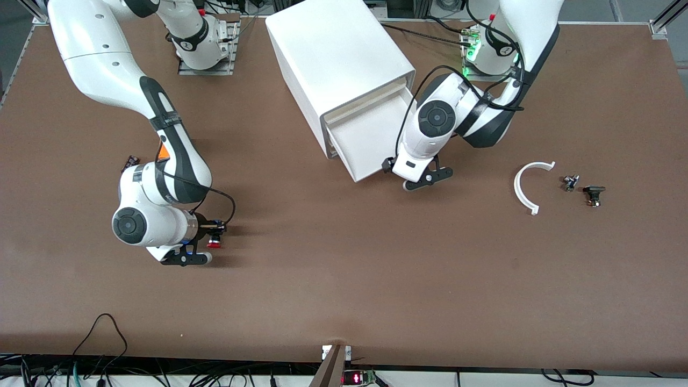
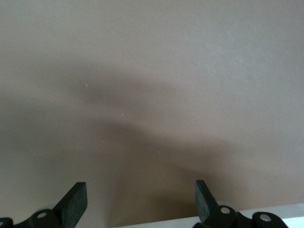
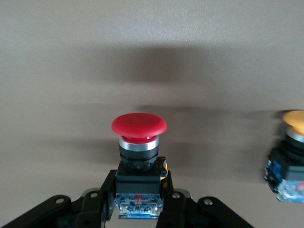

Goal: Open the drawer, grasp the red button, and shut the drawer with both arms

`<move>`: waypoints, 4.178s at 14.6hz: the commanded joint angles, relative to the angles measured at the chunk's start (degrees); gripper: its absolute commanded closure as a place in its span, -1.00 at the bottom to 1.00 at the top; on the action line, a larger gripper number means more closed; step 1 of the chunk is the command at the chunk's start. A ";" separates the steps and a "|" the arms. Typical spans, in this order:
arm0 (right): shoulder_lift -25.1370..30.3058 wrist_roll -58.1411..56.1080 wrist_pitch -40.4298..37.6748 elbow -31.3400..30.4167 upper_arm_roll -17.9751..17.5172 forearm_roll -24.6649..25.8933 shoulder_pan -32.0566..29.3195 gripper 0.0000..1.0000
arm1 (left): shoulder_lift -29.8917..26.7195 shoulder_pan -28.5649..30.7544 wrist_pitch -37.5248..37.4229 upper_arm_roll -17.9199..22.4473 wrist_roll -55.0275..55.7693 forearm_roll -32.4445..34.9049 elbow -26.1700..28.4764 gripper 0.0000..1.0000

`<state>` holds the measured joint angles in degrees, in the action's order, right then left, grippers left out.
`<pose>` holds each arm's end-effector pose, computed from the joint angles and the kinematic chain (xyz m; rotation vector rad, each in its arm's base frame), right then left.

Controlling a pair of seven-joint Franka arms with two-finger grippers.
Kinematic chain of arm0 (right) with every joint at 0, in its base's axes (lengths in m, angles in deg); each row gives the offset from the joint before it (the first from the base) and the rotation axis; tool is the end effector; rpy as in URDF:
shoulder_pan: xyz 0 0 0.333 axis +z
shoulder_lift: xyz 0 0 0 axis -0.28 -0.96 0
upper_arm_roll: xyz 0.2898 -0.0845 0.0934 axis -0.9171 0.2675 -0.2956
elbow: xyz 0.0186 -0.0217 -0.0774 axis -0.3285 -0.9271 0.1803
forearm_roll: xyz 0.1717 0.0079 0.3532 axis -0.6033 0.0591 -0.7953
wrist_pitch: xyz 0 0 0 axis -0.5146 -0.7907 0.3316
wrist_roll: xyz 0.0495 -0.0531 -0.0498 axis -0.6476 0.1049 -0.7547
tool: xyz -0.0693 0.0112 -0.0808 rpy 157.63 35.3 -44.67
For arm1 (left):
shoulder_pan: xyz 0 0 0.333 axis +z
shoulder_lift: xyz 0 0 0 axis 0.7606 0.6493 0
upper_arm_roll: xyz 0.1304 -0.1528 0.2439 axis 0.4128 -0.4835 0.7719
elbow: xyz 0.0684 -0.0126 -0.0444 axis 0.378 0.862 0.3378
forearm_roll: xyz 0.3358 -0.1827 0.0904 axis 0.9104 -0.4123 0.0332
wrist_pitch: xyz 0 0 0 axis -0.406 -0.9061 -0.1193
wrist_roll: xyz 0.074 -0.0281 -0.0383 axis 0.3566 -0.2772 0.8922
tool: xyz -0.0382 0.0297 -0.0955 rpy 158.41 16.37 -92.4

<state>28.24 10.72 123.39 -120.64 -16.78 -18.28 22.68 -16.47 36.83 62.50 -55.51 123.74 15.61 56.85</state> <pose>0.6868 0.1404 0.2064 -3.0510 -0.0267 0.2796 0.5004 -0.3488 0.2904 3.0799 0.5550 -0.2573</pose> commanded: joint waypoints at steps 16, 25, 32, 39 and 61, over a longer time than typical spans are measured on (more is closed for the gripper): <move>6.41 -2.81 1.01 -3.63 1.58 0.22 -5.54 -1.00 | -1.03 0.38 -4.05 -11.22 9.77 -7.36 4.24 -1.00; 27.05 -3.08 -17.08 -5.48 5.55 0.22 -5.54 -1.00 | -0.86 0.29 -4.49 -12.36 9.15 -7.54 3.98 -1.00; 31.21 -3.16 -29.13 6.98 5.37 0.13 -5.36 -1.00 | -1.03 5.37 -13.70 -11.57 -0.58 -5.62 -3.56 -1.00; 31.29 -2.20 -32.92 10.00 5.02 6.11 -3.26 -1.00 | -2.35 13.20 -28.73 -11.66 -21.66 4.49 -17.00 -1.00; 41.75 -0.61 -25.54 -5.39 5.11 5.32 -3.25 -1.00 | -28.10 9.87 -24.26 20.07 -63.10 -1.92 -7.36 -1.00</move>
<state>69.31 9.20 97.29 -125.33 -11.45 -13.12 19.29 -41.80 48.19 37.16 -36.78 61.30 14.08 46.39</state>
